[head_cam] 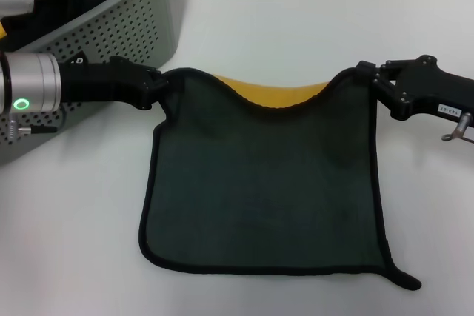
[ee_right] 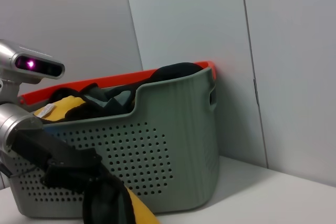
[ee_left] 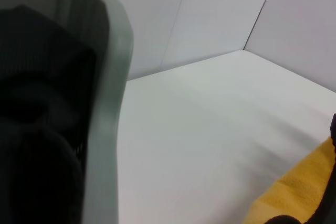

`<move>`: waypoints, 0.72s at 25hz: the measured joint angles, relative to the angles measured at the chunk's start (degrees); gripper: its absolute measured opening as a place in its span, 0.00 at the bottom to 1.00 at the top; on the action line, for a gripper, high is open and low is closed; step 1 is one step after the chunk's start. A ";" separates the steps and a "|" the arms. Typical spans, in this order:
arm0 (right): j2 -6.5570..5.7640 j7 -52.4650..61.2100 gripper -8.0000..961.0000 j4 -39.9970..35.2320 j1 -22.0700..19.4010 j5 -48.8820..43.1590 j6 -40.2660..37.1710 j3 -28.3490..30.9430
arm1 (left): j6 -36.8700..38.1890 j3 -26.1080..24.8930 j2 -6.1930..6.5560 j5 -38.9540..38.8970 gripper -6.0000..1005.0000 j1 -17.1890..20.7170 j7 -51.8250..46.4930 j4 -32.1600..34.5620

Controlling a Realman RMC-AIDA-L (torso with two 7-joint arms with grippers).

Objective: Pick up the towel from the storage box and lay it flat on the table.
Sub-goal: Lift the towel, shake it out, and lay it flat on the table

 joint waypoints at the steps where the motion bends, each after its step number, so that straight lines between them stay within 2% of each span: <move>1: 0.00 0.00 0.13 0.00 0.00 0.00 0.00 0.00 | -0.01 0.00 0.00 0.00 0.02 -0.02 0.00 0.00; 6: 0.18 -0.10 0.14 0.00 -0.08 0.27 0.72 0.16 | -0.50 -0.14 -0.16 -0.01 0.02 0.01 -0.01 0.00; 11: 0.35 1.16 0.14 0.46 1.06 -0.01 6.32 -0.02 | -1.36 -0.18 -0.49 0.01 0.02 0.03 -0.05 0.12; 15: 0.31 1.30 0.14 0.15 0.75 0.16 7.17 0.38 | -2.56 -0.35 -0.73 0.01 0.18 0.45 0.18 0.25; 18: 0.14 1.49 0.29 0.06 0.55 0.23 7.17 0.39 | -2.85 -0.40 -0.53 -0.09 0.29 0.81 0.88 0.30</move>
